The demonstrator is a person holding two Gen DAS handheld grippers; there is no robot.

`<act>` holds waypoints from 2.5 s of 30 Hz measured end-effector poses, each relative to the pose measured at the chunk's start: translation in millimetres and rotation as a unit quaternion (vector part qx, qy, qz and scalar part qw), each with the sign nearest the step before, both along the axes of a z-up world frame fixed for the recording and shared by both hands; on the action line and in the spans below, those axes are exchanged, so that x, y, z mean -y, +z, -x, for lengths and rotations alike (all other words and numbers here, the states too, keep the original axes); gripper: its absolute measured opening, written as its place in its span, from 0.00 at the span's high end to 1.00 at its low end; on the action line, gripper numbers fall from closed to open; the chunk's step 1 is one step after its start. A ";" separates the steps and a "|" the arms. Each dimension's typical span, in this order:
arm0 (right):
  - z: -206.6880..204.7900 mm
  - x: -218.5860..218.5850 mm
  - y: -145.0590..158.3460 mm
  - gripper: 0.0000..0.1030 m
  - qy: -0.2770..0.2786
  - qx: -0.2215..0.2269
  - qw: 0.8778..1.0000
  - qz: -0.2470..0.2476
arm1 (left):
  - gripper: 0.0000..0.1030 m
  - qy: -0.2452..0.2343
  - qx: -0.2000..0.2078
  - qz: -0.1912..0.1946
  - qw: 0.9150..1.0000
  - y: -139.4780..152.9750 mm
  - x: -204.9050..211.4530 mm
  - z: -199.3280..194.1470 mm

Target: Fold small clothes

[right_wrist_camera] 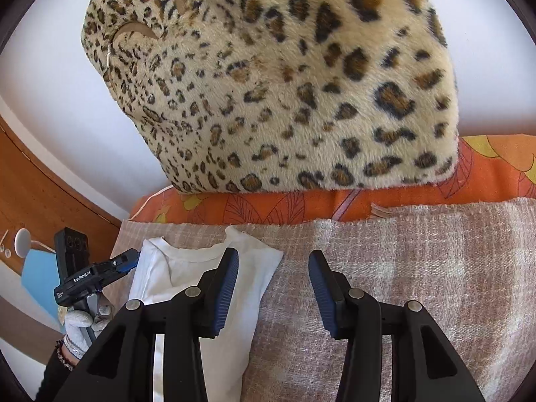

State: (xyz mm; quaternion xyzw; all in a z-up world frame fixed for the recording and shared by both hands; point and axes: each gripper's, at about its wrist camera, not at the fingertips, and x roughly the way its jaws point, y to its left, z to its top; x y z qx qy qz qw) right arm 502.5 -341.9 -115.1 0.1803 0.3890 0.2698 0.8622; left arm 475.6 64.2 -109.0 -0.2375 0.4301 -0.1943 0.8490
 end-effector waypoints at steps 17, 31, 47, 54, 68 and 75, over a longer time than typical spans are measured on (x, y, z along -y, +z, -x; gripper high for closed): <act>-4.2 -57.3 -0.1 0.92 0.041 0.019 0.998 0.043 | 0.97 -0.028 0.040 -0.013 0.999 14.6 29.2 -7.8; 41.2 -49.5 56.2 0.93 0.042 0.077 0.996 0.033 | 0.97 -0.051 0.095 -0.017 0.994 75.0 36.7 39.3; 157.1 -47.6 88.5 0.94 0.023 0.152 0.987 0.035 | 0.97 -0.069 0.125 -0.033 0.989 114.8 39.9 149.8; 217.9 -46.1 75.3 0.94 0.038 0.147 0.987 0.043 | 0.97 -0.076 0.119 -0.035 0.989 105.3 36.6 207.4; 335.0 -65.2 6.9 0.94 0.075 0.146 0.979 0.119 | 0.97 -0.130 0.088 -0.110 0.982 42.6 37.4 302.4; 358.0 -76.3 -19.0 0.94 0.090 0.150 0.965 0.194 | 0.97 -0.153 0.092 -0.192 0.965 22.8 39.9 323.7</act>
